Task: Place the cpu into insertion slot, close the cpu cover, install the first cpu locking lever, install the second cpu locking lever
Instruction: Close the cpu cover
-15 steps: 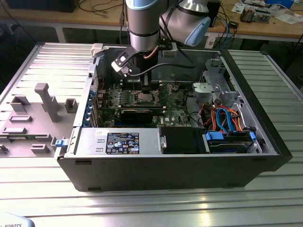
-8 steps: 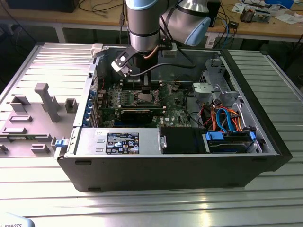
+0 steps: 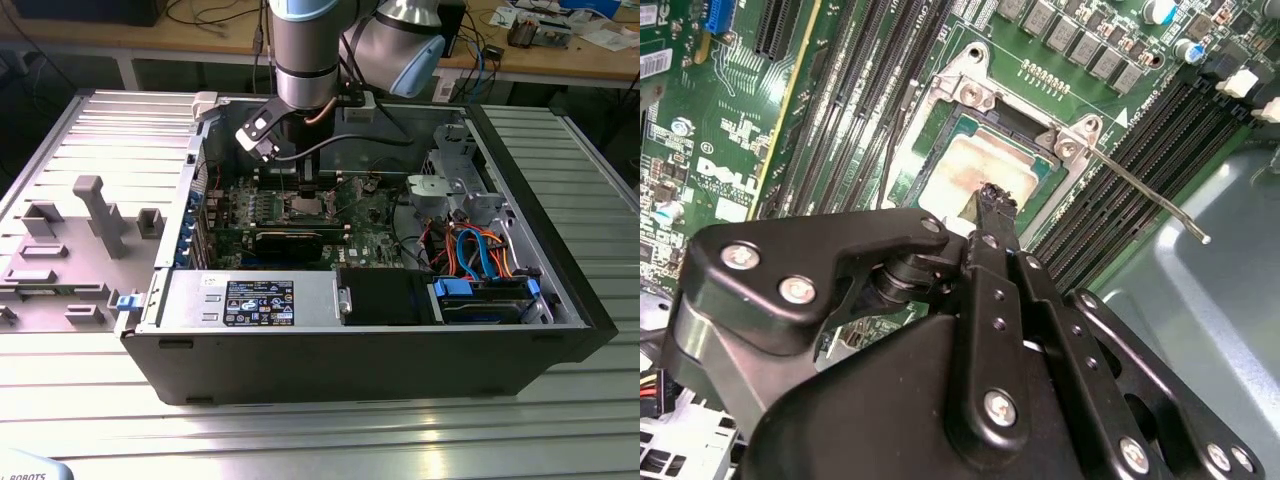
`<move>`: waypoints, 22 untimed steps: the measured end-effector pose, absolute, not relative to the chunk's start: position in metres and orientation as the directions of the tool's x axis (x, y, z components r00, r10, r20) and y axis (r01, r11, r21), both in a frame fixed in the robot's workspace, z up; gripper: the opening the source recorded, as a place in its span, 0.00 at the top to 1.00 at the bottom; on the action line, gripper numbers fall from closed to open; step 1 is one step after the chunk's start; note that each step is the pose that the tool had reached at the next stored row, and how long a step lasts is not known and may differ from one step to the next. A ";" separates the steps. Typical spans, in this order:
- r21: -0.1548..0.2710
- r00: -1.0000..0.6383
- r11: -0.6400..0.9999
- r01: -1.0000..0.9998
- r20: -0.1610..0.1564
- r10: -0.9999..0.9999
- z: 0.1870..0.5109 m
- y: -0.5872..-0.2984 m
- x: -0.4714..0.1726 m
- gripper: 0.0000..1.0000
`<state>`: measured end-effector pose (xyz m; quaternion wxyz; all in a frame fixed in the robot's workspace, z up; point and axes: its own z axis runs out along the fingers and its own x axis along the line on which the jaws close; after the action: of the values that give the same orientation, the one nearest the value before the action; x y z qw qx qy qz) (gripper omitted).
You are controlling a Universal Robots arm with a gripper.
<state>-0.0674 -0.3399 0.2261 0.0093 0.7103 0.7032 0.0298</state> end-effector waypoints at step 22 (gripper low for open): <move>0.042 0.010 -0.011 0.999 0.031 0.999 0.244 -0.340 -0.067 0.89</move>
<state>-0.0671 -0.3399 0.2442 0.0039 0.7105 0.7032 0.0256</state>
